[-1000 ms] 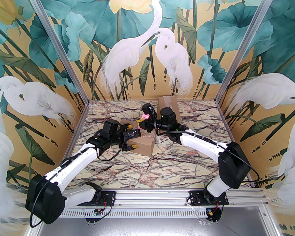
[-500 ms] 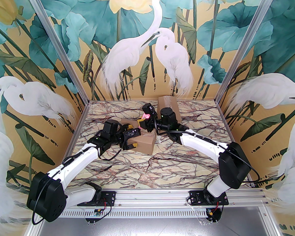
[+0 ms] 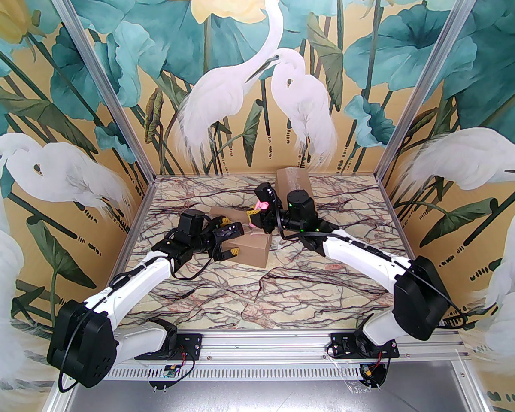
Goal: Unpack the express box
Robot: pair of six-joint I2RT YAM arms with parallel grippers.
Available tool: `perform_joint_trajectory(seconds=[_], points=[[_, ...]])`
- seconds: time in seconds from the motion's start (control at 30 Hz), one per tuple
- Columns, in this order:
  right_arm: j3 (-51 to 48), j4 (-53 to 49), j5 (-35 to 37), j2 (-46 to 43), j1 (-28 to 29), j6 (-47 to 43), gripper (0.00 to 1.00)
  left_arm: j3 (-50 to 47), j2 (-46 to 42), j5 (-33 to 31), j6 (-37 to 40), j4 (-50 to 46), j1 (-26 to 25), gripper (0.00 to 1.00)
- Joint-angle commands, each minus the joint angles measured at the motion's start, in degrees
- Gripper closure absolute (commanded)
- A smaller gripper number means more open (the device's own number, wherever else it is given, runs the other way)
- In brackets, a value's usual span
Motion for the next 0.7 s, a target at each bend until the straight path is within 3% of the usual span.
perform_joint_trajectory(seconds=[0.0,0.2,0.67], points=[[-1.8,-3.3,-0.4,-2.1,-1.6,-1.9,1.0,-1.5,1.0,-2.8,0.8,-5.9,1.7,0.1],[0.0,2.1,-3.4,-1.8,-2.4,-1.3,1.0,-1.0,0.3,1.2,2.8,-8.8,1.6,0.1],[5.5,7.3,-12.1,6.1,-2.5,0.6,1.0,-0.9,0.7,1.6,3.8,-10.1,1.4,0.11]])
